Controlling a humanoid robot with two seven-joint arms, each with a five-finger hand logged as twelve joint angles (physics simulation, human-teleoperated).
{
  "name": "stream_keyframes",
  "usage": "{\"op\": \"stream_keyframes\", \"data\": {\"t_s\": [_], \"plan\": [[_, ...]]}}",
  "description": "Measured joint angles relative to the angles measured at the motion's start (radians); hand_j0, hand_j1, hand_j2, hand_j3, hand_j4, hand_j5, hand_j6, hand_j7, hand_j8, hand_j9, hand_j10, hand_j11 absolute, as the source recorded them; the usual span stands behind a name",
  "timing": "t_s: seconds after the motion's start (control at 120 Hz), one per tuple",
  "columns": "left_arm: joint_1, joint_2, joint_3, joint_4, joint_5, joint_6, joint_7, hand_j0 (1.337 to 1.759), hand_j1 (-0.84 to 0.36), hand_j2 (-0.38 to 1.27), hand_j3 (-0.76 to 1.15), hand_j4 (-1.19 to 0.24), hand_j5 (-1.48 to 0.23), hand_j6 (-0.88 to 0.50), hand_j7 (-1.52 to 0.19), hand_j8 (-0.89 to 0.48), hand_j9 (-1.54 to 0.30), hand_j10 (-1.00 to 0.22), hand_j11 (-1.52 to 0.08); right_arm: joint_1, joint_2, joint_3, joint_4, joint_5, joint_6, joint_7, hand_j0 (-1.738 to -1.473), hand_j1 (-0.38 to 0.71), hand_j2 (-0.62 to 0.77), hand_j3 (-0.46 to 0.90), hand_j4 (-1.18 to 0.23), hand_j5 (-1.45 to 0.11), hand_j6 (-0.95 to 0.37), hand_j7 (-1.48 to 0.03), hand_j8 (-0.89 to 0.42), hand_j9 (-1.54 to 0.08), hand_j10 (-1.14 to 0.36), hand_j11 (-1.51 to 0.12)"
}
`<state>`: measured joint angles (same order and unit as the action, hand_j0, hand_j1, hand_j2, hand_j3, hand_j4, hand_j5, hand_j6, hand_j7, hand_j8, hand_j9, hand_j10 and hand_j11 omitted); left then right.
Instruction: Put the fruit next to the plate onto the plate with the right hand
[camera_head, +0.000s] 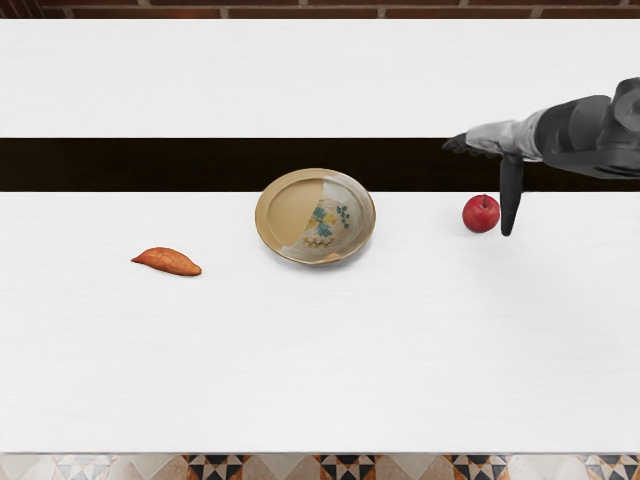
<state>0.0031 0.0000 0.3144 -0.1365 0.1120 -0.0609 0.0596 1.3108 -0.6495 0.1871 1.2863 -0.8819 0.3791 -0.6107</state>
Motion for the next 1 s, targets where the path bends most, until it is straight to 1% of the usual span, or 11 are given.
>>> {"op": "stream_keyframes", "data": {"t_s": [0.217, 0.392, 0.5, 0.583, 0.75, 0.925, 1.0], "plan": [[0.000, 0.000, 0.000, 0.000, 0.000, 0.000, 0.000, 1.658, 0.06, 0.05, 0.00, -0.24, -0.32, -0.24, -0.32, -0.24, -0.32, -0.24, -0.32, -0.080, 0.042, -0.003, -0.016, -0.072, -0.148, 0.000, -1.658, -0.31, -0.01, 0.00, -0.03, -0.04, -0.04, -0.04, -0.03, -0.04, -0.03, -0.04], [0.000, 0.000, 0.000, 0.000, 0.000, 0.000, 0.000, 1.658, 0.06, 0.05, 0.00, -0.24, -0.32, -0.24, -0.32, -0.24, -0.32, -0.24, -0.32, -0.130, 0.056, -0.012, -0.023, -0.100, -0.191, 0.000, -1.658, -0.31, 0.00, 0.00, -0.03, -0.04, -0.04, -0.04, -0.03, -0.04, -0.03, -0.04], [0.000, 0.000, 0.000, 0.000, 0.000, 0.000, 0.000, 1.658, 0.06, 0.05, 0.00, -0.24, -0.32, -0.24, -0.32, -0.24, -0.32, -0.24, -0.32, -0.144, 0.058, -0.033, -0.026, -0.120, -0.233, 0.000, -1.658, -0.31, -0.01, 0.00, -0.04, -0.04, -0.04, -0.04, -0.04, -0.04, -0.04, -0.04], [0.000, 0.000, 0.000, 0.000, 0.000, 0.000, 0.000, 1.658, 0.06, 0.05, 0.00, -0.24, -0.32, -0.24, -0.32, -0.24, -0.32, -0.24, -0.32, -0.147, 0.064, -0.044, -0.031, -0.135, -0.254, 0.000, -1.658, -0.27, -0.01, 0.00, -0.07, -0.08, -0.07, -0.08, -0.07, -0.08, -0.07, -0.08], [0.000, 0.000, 0.000, 0.000, 0.000, 0.000, 0.000, 1.658, 0.06, 0.05, 0.00, -0.24, -0.32, -0.24, -0.32, -0.24, -0.32, -0.24, -0.32, -0.151, 0.086, -0.051, -0.073, -0.162, -0.297, 0.000, -1.658, -0.23, -0.02, 0.00, -0.11, -0.14, -0.11, -0.13, -0.11, -0.13, -0.11, -0.13], [0.000, 0.000, 0.000, 0.000, 0.000, 0.000, 0.000, 1.658, 0.06, 0.05, 0.00, -0.24, -0.32, -0.24, -0.32, -0.24, -0.32, -0.24, -0.32, -0.168, 0.111, -0.053, -0.090, -0.188, -0.320, 0.000, -1.658, -0.21, -0.02, 0.00, -0.12, -0.15, -0.12, -0.15, -0.12, -0.15, -0.12, -0.15], [0.000, 0.000, 0.000, 0.000, 0.000, 0.000, 0.000, 1.658, 0.06, 0.05, 0.00, -0.24, -0.32, -0.24, -0.32, -0.24, -0.32, -0.24, -0.32, -0.179, 0.121, -0.054, -0.093, -0.196, -0.357, 0.000, -1.658, -0.20, -0.02, 0.00, -0.13, -0.16, -0.13, -0.16, -0.13, -0.16, -0.13, -0.16]]}}
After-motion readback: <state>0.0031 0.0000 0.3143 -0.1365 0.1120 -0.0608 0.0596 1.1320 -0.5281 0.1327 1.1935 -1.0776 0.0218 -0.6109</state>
